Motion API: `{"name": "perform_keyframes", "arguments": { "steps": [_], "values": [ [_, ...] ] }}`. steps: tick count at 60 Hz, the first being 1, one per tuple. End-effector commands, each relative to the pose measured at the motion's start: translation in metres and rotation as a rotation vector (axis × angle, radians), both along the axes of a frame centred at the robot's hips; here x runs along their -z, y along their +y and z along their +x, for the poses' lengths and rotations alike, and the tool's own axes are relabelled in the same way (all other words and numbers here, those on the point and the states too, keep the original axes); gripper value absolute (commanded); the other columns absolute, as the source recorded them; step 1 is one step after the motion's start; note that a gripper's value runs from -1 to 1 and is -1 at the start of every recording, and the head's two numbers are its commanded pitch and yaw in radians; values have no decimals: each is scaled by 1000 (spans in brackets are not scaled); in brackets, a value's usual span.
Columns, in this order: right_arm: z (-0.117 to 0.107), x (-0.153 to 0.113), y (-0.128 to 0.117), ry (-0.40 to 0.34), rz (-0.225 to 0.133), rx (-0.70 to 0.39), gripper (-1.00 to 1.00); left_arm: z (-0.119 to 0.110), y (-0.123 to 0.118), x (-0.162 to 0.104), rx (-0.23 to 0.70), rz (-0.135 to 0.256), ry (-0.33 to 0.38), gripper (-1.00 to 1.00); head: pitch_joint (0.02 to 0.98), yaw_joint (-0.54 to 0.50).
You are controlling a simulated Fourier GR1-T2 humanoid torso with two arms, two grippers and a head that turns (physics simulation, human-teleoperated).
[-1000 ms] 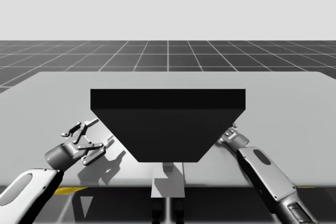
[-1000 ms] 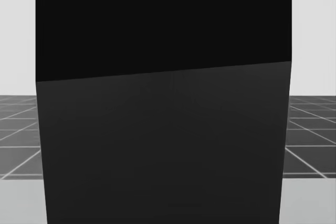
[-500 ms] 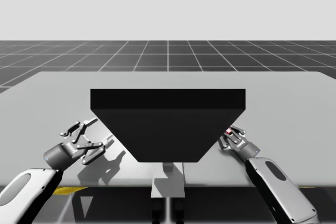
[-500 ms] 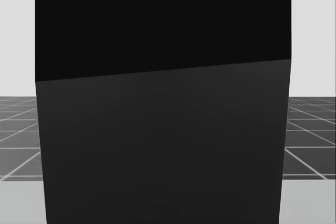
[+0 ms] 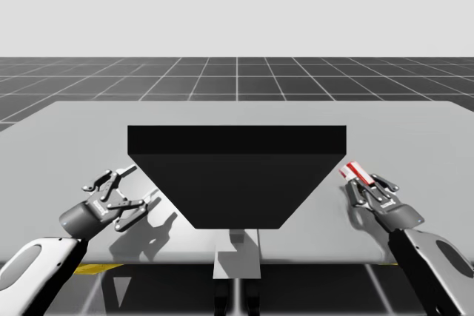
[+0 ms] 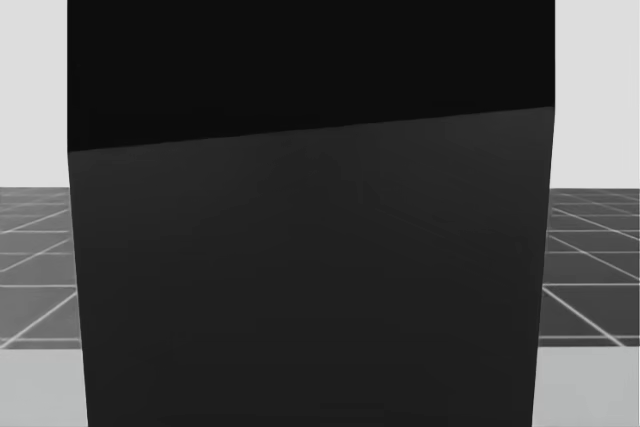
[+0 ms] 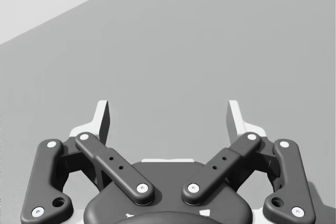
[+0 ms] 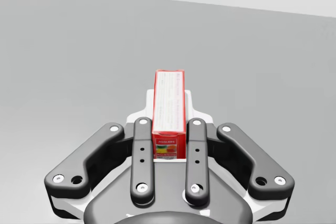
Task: Reach around the screen and pick up the object behind it.
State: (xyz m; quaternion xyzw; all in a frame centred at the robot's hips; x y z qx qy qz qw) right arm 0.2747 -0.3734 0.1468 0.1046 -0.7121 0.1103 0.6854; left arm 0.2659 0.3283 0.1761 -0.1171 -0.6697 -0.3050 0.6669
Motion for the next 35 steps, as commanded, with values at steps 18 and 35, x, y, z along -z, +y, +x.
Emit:
{"name": "perform_keyframes", "arguments": {
  "steps": [18, 35],
  "values": [
    [10, -111, -47, -223, 44, 227, 1000, 0, 3, -4, -11, -6, -12, -1000, 142, -16],
    [-6, -185, -57, -387, 57, 282, 1000, -1, 3, -6, -14, -4, -16, -1000, 144, -15]
  ]
}}
